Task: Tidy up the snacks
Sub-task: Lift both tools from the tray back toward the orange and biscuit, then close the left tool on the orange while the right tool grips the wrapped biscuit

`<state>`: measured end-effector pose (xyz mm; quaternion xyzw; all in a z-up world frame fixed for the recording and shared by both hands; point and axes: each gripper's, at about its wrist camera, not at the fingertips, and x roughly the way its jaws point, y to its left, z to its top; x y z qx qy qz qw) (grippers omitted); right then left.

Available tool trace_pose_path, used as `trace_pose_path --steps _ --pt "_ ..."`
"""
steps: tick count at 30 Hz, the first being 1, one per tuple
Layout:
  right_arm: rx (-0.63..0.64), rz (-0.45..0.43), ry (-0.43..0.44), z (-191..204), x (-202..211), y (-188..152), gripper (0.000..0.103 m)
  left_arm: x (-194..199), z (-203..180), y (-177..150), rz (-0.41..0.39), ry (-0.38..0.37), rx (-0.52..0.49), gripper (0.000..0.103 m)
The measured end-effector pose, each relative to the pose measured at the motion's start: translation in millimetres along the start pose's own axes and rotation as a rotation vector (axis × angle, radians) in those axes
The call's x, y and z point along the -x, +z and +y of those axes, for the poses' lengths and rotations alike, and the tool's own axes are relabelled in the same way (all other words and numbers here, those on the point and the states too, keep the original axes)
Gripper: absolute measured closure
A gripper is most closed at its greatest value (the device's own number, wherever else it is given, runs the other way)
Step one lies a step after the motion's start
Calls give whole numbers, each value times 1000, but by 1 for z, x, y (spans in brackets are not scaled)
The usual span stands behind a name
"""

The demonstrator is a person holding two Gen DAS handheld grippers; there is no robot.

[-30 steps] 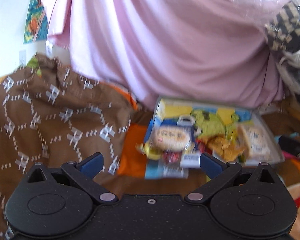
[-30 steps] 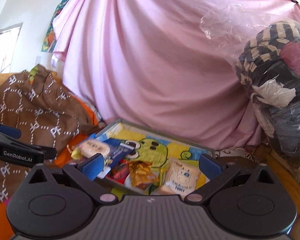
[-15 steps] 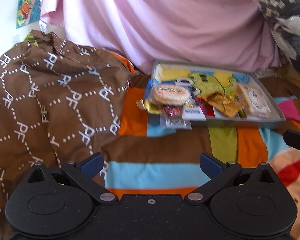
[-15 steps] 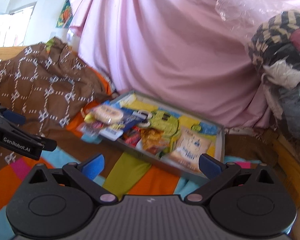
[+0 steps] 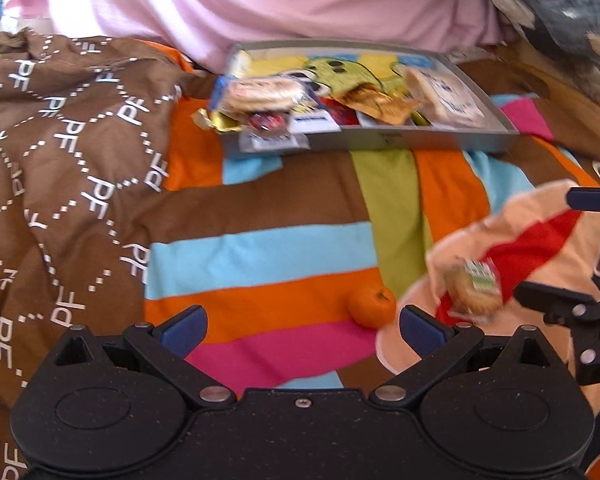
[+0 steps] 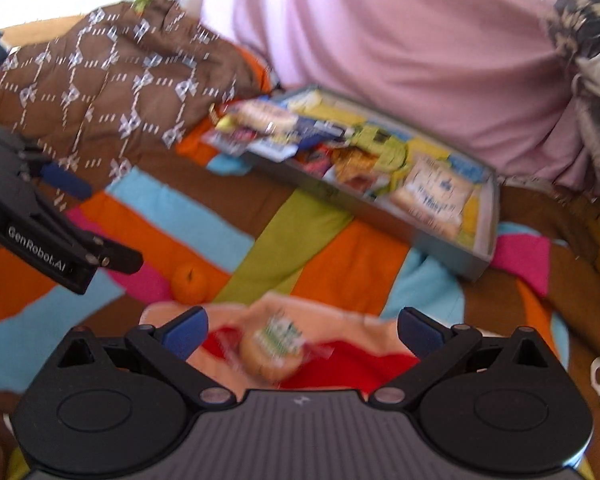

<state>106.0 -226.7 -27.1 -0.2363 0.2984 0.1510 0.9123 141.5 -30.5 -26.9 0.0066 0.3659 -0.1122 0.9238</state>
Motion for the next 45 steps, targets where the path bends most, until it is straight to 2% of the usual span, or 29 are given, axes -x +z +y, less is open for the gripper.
trace_pose_path --steps 8,19,27,29,32,36,40,45 --pt "12 70 38 5 -7 -15 0 -10 -7 -7 35 -32 -54 1" --pt "8 150 39 0 -34 -42 0 -34 -11 -16 71 -44 -97 1" --pt "105 69 60 0 -49 -45 0 -55 -16 -10 37 -59 -119 1" --pt "134 51 86 -2 -56 -44 0 -61 -19 -8 27 -74 -137 1" --pt "161 42 174 -11 -70 -40 0 -72 -25 -2 24 -108 -199 1" --pt "130 82 287 -28 -89 -31 0 -81 -31 1 9 -123 -258 1" --pt "200 55 312 -25 -90 -31 0 -83 -29 -1 -1 -138 -261 1" --pt "224 42 320 -24 -89 -31 1 -85 -28 -2 -1 -145 -264 1"
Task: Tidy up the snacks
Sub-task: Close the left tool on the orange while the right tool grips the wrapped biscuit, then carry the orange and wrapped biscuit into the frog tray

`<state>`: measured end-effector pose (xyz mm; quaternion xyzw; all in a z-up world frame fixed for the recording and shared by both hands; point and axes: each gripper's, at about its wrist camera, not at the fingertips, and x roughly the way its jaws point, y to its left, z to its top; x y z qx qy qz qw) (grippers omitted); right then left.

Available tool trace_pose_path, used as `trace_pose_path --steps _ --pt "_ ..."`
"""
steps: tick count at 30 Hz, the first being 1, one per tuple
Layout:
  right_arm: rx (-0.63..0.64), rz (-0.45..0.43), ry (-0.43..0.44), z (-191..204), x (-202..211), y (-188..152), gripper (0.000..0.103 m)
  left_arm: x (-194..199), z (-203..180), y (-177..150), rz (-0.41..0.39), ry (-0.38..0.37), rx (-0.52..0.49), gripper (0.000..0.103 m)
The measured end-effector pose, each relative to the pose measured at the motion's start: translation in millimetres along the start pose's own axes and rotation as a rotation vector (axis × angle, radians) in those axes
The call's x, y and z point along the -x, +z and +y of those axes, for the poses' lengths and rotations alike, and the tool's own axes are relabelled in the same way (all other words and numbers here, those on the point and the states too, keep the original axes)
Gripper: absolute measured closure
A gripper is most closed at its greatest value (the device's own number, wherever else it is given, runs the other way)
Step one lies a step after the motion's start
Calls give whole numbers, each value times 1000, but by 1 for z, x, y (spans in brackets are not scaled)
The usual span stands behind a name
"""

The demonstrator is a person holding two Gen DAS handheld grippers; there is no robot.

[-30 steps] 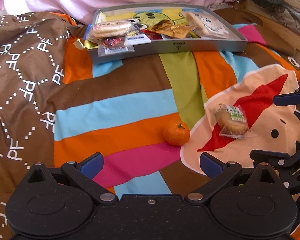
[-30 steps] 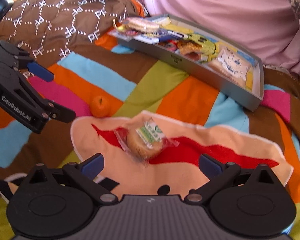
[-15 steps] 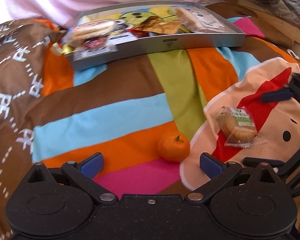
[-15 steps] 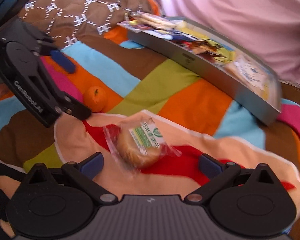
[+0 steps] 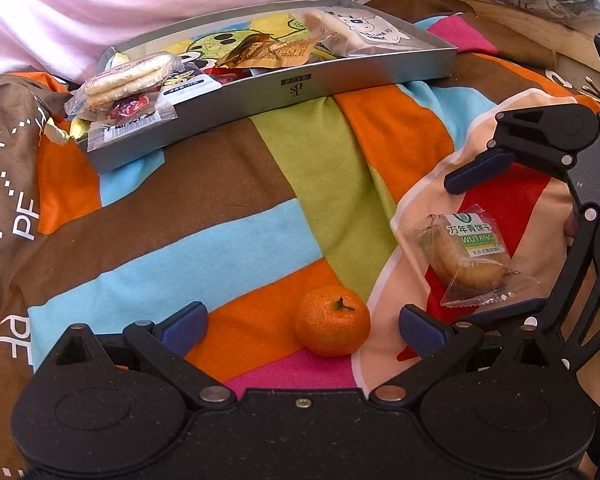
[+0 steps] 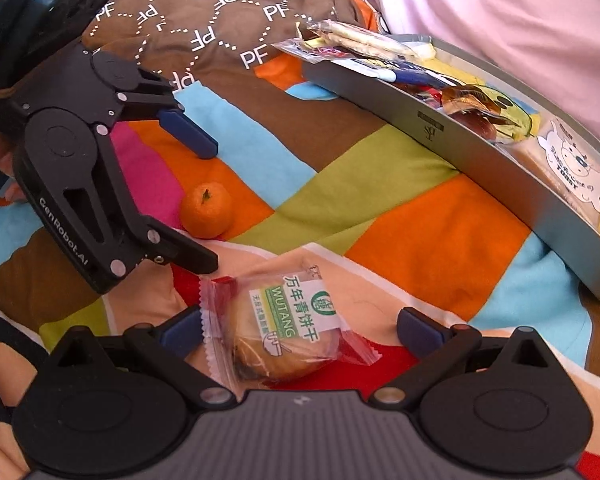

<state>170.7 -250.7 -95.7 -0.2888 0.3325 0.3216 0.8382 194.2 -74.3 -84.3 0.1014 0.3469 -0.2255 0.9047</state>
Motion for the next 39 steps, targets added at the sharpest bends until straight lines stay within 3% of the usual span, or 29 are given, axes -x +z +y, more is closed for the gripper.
trace_pose_path --steps 4,11,26,39 --pt "16 -9 51 -2 2 -1 14 0 -1 -1 -2 4 -4 2" --pt "18 -12 90 0 5 -2 27 1 -2 -1 -5 -12 -2 9" --pt "4 -7 52 13 11 -1 41 9 -7 -5 -2 -92 25 63" --pt "70 25 -23 42 26 -1 47 35 -12 -18 28 -52 121 65"
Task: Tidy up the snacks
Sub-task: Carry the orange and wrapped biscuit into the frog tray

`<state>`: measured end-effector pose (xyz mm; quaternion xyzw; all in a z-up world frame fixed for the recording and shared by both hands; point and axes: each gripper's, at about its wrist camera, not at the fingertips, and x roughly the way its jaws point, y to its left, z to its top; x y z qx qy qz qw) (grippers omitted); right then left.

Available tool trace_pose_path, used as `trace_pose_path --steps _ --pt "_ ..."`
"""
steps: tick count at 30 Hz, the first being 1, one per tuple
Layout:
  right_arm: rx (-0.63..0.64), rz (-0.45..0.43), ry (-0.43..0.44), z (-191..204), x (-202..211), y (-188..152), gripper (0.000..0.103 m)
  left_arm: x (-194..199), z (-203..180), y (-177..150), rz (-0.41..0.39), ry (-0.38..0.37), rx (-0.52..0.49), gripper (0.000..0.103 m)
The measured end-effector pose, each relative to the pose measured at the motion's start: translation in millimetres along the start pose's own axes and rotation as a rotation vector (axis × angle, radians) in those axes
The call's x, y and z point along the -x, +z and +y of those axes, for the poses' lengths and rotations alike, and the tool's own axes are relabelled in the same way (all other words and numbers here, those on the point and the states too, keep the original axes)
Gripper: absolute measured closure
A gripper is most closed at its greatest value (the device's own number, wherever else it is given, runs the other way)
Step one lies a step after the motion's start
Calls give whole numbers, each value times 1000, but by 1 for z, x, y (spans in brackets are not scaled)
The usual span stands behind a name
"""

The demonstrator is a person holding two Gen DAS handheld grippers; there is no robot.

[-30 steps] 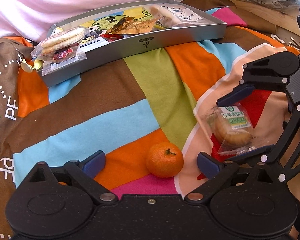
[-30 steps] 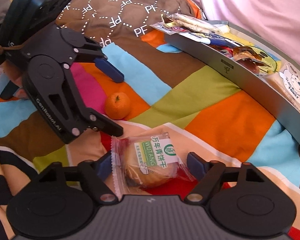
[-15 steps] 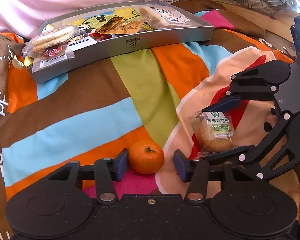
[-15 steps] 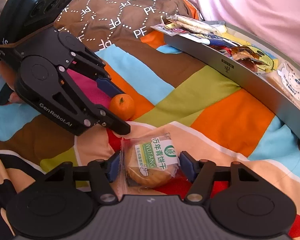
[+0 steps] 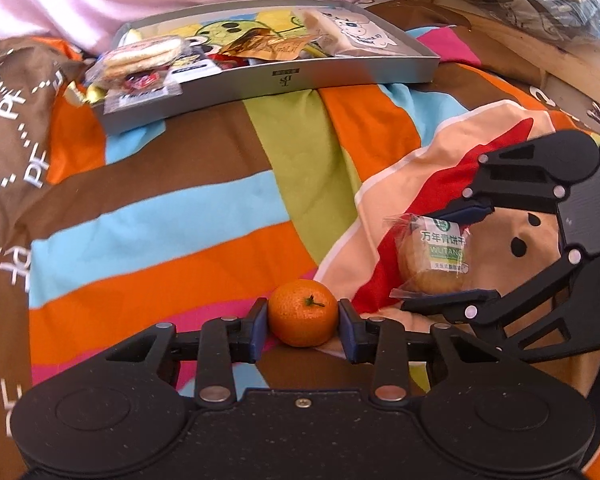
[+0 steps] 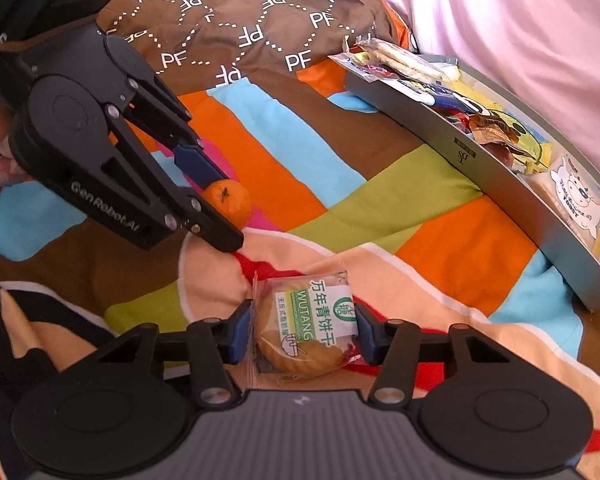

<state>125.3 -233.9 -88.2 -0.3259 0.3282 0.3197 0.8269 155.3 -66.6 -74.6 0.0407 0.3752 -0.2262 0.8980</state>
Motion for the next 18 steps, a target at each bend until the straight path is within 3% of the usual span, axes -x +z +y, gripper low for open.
trace_pose_path --steps 7,18 --pt "-17 32 5 15 18 -5 47 14 2 -6 37 -14 69 65" --pt "93 26 5 33 48 1 47 36 1 3 46 -28 166 65"
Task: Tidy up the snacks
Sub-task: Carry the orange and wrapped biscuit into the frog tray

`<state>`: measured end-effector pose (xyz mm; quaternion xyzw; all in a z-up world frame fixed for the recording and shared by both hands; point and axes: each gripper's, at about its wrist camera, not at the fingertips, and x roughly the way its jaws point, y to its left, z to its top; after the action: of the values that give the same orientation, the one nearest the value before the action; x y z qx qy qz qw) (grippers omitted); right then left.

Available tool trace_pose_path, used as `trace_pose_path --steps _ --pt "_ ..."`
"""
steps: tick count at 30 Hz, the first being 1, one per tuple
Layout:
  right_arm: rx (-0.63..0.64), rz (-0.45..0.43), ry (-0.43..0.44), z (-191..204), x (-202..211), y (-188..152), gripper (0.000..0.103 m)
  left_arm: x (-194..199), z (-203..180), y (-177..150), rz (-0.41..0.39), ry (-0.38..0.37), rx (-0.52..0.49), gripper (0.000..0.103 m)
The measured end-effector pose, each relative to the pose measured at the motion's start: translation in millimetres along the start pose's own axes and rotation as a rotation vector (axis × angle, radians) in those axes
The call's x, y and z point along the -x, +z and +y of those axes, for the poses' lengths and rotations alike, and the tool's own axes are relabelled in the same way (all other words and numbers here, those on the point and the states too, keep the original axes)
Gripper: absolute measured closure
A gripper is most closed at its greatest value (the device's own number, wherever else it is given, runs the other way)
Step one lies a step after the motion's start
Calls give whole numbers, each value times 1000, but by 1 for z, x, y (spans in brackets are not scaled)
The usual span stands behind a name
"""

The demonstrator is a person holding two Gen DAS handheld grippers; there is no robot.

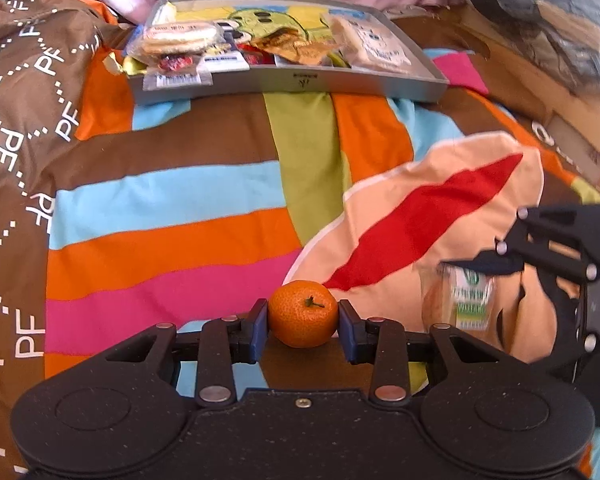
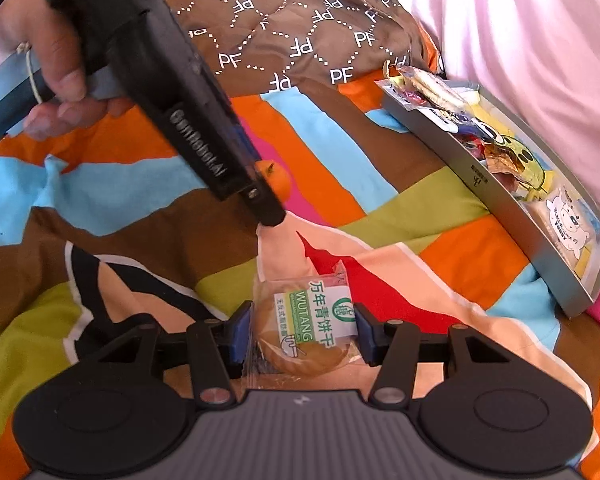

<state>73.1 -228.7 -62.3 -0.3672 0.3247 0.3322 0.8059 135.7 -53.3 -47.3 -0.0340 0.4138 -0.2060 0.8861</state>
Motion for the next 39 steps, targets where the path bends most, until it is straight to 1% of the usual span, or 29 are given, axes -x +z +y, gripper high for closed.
trace_pose_path --steps 3,6,8,11,13,16,18,20,25,28,30,31,33,35,37,39 --pt "9 0 -8 0 4 1 47 5 0 6 -13 5 25 65" --pt "24 -17 -36 -6 8 5 47 9 4 17 -31 10 64 65" --pt "25 -37 -69 -14 12 12 47 13 6 28 -64 15 81 65" --pt "2 -76 -135 -33 17 24 47 18 9 48 -137 38 95 65" --pt "-31 -102 -182 -48 18 34 47 21 10 63 -200 69 89 65" --pt "-89 -136 -259 -72 19 46 47 23 11 87 -274 88 107 65" --pt "-141 -157 -311 -92 19 52 47 22 11 104 -310 95 119 65" --pt "-191 -180 -347 -111 15 56 47 19 10 120 -344 103 123 65" --pt "-314 -243 -436 -153 -2 70 47 4 10 166 -418 113 173 65" --pt "-387 -261 -463 -174 -18 78 47 -7 12 193 -459 117 162 65" --pt "-432 -266 -471 -185 -29 83 46 -17 15 206 -464 149 144 65" --pt "-448 -267 -471 -189 -35 84 46 -22 18 210 -476 168 153 65" --pt "-458 -264 -476 -193 -46 88 46 -31 28 214 -492 186 203 65" --pt "-463 -264 -471 -196 -56 92 46 -41 36 216 -479 204 231 65" --pt "-474 -263 -469 -199 -65 93 46 -48 41 215 -482 212 229 65" --pt "-492 -263 -465 -200 -72 94 46 -53 42 213 -485 209 203 65"
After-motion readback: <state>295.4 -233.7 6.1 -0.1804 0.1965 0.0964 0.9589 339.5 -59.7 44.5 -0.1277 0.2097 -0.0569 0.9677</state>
